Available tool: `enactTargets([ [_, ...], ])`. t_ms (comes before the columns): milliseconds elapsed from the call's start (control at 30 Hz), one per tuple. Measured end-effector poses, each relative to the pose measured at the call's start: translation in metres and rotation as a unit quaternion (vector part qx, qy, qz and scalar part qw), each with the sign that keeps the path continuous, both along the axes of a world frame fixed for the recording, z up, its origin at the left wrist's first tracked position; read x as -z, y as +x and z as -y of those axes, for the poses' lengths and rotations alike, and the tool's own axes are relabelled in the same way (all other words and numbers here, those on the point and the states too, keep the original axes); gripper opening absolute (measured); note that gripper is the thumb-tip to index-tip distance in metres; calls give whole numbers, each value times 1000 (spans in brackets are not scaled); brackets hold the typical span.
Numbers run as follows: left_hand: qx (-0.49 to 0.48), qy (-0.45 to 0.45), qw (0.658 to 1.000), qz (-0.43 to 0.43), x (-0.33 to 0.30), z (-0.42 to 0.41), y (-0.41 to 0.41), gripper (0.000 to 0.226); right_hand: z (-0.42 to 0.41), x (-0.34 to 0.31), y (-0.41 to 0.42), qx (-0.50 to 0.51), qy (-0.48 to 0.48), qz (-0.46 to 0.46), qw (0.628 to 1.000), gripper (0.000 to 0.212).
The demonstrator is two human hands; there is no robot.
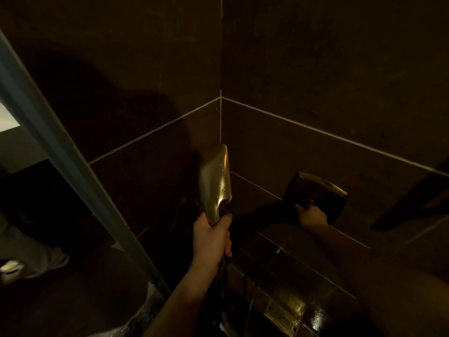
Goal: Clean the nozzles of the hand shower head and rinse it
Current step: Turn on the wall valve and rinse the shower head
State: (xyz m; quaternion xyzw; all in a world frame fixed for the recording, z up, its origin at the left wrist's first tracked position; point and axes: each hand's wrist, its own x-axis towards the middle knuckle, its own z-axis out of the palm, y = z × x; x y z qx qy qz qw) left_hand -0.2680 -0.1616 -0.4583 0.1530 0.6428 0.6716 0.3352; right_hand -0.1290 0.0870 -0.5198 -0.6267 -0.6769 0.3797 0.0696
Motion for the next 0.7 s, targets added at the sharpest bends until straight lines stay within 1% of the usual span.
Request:
enactTargets([
  [67,-3,-8,1000,6,2,4,0,9,-2,0,5,31,-19,13,999,47],
  [133,-2,-15,1000,8,4,8,-3,10,-3,3,8,35,-27,26,999,57],
  [233,-5,-18,1000,12,7,12,-7,11,-5,5,7,56,-27,24,998,61],
  [333,-8,-22,1000,13,10,14,-11,13,-8,10,7,94,1,16,995,75],
  [400,-3,-20,1000,12,10,17,-13,13,-8,9,3,107,7,11,994,72],
  [433,2,-20,1000,10,11,20,-15,13,-9,10,1,115,7,-5,993,70],
  [567,10,-27,999,-17,13,31,-22,8,-6,18,-5,152,-27,-110,982,60],
  [633,-21,-35,999,-23,16,35,-22,8,-5,23,-6,159,-6,-143,977,62],
  [700,-64,-47,996,-33,19,36,-20,5,-2,20,-7,165,-6,-154,974,61],
])
